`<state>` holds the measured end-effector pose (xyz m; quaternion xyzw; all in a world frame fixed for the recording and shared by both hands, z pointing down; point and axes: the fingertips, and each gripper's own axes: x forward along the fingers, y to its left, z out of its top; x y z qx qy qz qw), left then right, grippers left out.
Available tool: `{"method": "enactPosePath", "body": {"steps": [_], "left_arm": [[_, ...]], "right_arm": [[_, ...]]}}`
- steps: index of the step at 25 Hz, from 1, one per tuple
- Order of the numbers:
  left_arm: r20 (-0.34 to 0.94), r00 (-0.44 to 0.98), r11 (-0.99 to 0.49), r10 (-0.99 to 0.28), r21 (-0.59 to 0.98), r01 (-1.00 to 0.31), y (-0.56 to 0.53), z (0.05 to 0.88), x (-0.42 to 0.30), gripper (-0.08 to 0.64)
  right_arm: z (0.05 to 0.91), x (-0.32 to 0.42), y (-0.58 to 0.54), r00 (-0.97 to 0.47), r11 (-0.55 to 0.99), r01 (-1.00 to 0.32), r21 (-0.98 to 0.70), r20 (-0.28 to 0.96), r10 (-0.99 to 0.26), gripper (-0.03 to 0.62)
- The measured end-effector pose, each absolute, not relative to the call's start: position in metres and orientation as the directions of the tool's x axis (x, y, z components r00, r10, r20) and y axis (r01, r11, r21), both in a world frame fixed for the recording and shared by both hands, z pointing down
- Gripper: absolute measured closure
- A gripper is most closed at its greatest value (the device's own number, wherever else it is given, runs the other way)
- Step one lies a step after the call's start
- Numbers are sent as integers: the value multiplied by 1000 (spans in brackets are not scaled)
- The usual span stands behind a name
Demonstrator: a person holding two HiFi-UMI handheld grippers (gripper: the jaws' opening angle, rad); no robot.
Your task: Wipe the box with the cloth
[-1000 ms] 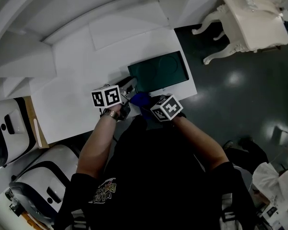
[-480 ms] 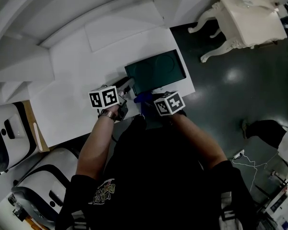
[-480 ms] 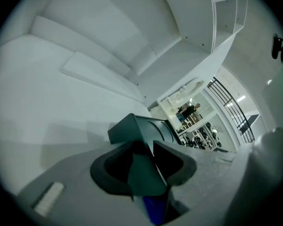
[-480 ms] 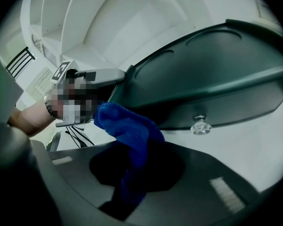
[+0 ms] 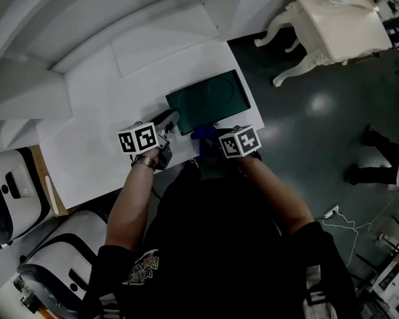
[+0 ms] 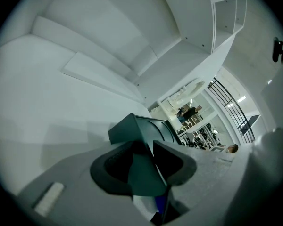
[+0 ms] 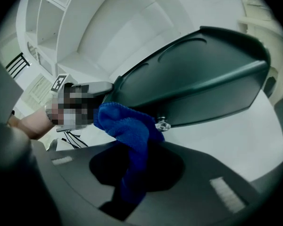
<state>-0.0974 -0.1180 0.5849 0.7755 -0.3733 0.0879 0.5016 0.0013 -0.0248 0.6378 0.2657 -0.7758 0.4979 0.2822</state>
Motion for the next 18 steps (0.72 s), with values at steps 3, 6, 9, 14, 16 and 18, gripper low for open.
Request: {"method": "enactPosePath", "body": {"steps": [3, 6, 9, 14, 16, 18], "left_arm": [[509, 706, -212, -492, 717, -664, -118, 584, -97, 425], [512, 709, -209, -484, 719, -663, -116, 585, -96, 425], [512, 708, -208, -487, 719, -663, -116, 585, -95, 425], [516, 705, -209, -486, 715, -667, -117, 584, -96, 425], [517, 706, -210, -485, 715, -667, -116, 584, -95, 425], [519, 705, -210, -483, 713, -669, -116, 585, -95, 425]], "right_arm": [[637, 17, -29, -692, 334, -708, -622, 704, -157, 495], [637, 30, -32, -688, 322, -715, -621, 706, -167, 495], [635, 38, -32, -690, 325, -713, -622, 705, -165, 495], [633, 50, -33, -697, 335, -703, -627, 700, -153, 495], [633, 58, -35, -697, 331, -704, -628, 700, -155, 495], [633, 69, -39, -695, 316, -710, -629, 700, -166, 495]]}}
